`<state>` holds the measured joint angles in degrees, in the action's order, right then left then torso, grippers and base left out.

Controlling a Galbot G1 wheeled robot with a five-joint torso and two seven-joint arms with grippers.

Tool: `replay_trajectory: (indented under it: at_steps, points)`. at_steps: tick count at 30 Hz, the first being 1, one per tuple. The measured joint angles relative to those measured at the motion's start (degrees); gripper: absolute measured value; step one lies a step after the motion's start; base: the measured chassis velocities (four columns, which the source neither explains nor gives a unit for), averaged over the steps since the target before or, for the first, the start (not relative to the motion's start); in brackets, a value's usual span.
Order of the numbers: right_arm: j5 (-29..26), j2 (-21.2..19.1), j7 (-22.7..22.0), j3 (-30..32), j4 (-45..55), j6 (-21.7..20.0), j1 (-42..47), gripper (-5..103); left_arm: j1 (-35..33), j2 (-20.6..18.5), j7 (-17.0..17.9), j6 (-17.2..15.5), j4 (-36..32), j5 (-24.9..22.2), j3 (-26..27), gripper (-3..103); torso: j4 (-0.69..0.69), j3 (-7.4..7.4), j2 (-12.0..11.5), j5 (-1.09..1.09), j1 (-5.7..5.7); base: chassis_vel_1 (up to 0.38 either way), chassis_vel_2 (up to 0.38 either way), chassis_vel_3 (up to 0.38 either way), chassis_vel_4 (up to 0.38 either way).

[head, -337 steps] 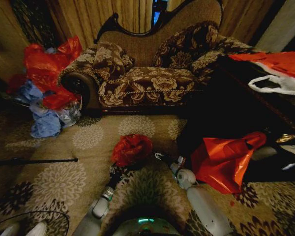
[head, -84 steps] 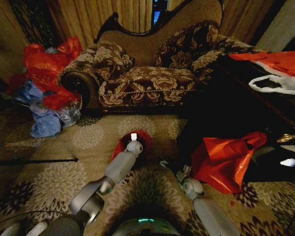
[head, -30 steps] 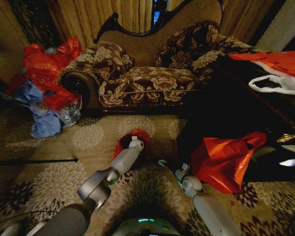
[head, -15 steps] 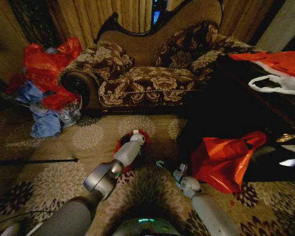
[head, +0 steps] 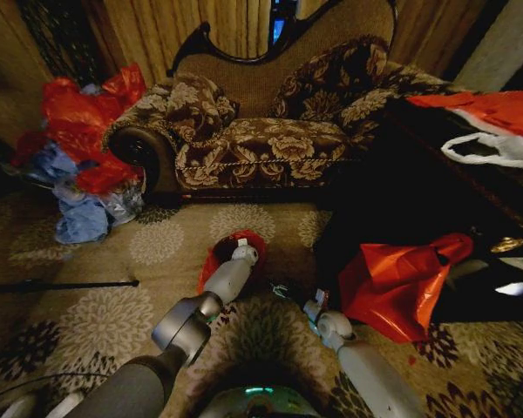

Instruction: Place a garbage bag over the trash bin.

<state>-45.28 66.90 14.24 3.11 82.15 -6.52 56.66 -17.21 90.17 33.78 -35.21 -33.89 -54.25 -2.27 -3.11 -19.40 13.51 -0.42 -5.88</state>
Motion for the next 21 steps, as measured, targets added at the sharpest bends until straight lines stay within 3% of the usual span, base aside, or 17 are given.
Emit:
replay_trajectory:
  at_steps: [14,21]
  points:
    - [-0.39,-0.25,0.09,0.82,-0.49,-0.01,0.42,100,-2.17,-3.89,7.51,-1.48,-4.68,-2.88,-0.56,0,-0.02,0.0,0.0,0.0,0.0,0.0,0.0,0.0,0.0]
    - [-0.62,0.02,0.23,0.83,-1.72,-0.01,-0.47,100,-2.88,-5.83,9.31,-1.78,-5.73,-4.22,-0.8,0,-0.01,0.0,0.0,0.0,0.0,0.0,0.0,0.0,0.0]
